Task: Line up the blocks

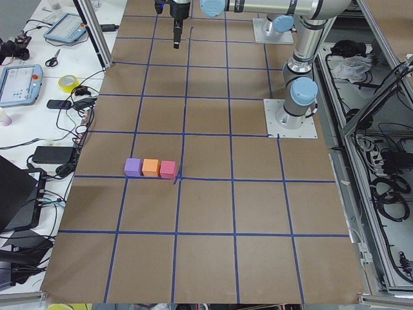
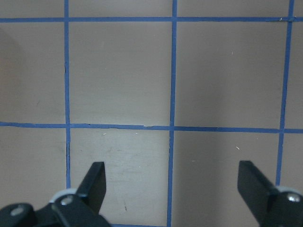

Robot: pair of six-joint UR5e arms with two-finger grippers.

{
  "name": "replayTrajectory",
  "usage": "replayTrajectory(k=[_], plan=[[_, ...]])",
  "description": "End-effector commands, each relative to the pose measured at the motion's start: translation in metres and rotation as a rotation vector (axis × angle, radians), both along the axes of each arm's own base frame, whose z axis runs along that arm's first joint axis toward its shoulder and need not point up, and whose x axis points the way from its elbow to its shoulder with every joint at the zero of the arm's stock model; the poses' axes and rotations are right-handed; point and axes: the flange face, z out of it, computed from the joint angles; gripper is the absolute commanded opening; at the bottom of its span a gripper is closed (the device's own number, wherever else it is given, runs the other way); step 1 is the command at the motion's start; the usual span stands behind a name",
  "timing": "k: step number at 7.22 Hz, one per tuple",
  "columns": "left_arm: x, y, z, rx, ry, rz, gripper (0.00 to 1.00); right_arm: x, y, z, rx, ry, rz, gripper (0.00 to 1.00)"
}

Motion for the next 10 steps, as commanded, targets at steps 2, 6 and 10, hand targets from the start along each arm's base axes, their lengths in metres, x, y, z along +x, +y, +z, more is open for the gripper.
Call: replayTrajectory(k=[2,6,10], plan=[[0.000,0.000,0.001,-0.002,0.002,0.001,1.00,0.000,0.000,-0.002,0.010,0.002,0.006,1.00],[0.001,-0.002,0.000,-0.008,0.001,0.000,1.00,-0.001,-0.001,-0.008,0.023,0.011,-0.003,1.00],[0.004,-0.003,0.003,-0.013,0.000,-0.003,1.00,-0.001,0.010,-0.019,0.112,0.013,0.014,1.00]])
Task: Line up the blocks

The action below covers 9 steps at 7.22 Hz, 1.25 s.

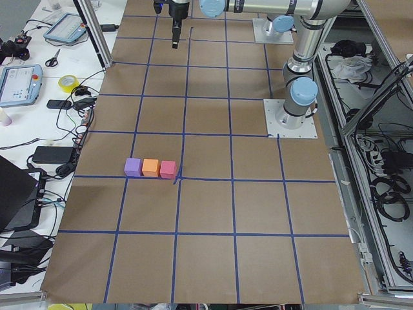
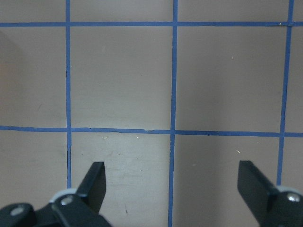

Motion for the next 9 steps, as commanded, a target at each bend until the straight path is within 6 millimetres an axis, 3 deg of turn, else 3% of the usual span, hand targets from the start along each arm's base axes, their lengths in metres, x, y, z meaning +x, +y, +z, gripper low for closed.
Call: replayTrajectory(k=[1,2,6,9], plan=[[0.0005,0.0007,0.0006,-0.001,-0.001,0.000,1.00,-0.0037,0.0055,-0.0130,0.083,0.007,-0.011,1.00],[0.0005,0.0024,0.0023,-0.004,-0.001,0.000,1.00,-0.0050,0.0083,-0.0064,0.070,0.026,-0.018,1.00],[0.0013,0.0014,0.0038,-0.007,-0.001,0.000,1.00,-0.0033,0.0082,-0.0118,0.101,0.015,-0.064,1.00],[0.0013,-0.0002,0.0013,-0.003,-0.001,0.000,1.00,-0.0006,0.0079,-0.0104,0.099,0.006,0.006,1.00]])
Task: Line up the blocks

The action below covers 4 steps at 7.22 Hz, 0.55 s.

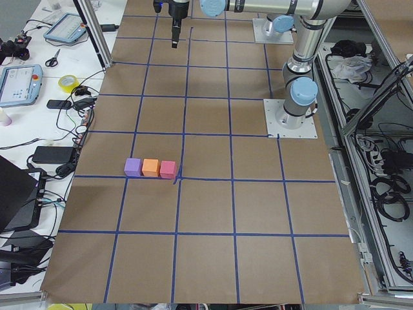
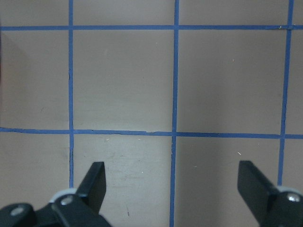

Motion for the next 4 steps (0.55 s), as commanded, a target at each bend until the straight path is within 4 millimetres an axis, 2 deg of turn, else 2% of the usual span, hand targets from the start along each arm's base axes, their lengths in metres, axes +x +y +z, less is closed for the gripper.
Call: replayTrajectory(k=[1,4], plan=[[-0.0002,-0.0008,-0.0027,0.004,0.001,0.000,1.00,0.0024,-0.0004,0.0007,-0.002,-0.021,0.029,1.00],[-0.0053,0.0058,0.0004,0.001,0.015,0.006,1.00,0.0048,-0.0021,0.0050,-0.020,-0.044,0.029,1.00]])
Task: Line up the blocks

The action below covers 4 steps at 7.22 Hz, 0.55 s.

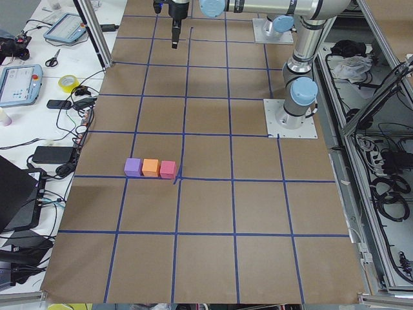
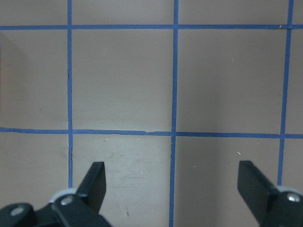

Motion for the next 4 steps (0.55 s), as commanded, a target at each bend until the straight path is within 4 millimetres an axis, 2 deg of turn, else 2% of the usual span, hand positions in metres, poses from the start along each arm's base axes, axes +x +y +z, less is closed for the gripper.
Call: replayTrajectory(k=[1,4], plan=[[-0.0057,0.0034,0.0023,-0.002,0.064,0.002,1.00,0.0004,-0.0016,0.0023,-0.010,-0.003,0.001,1.00],[-0.0068,0.0041,0.0015,0.000,0.075,0.003,1.00,0.0026,-0.0008,-0.0021,-0.001,-0.026,0.001,1.00]])
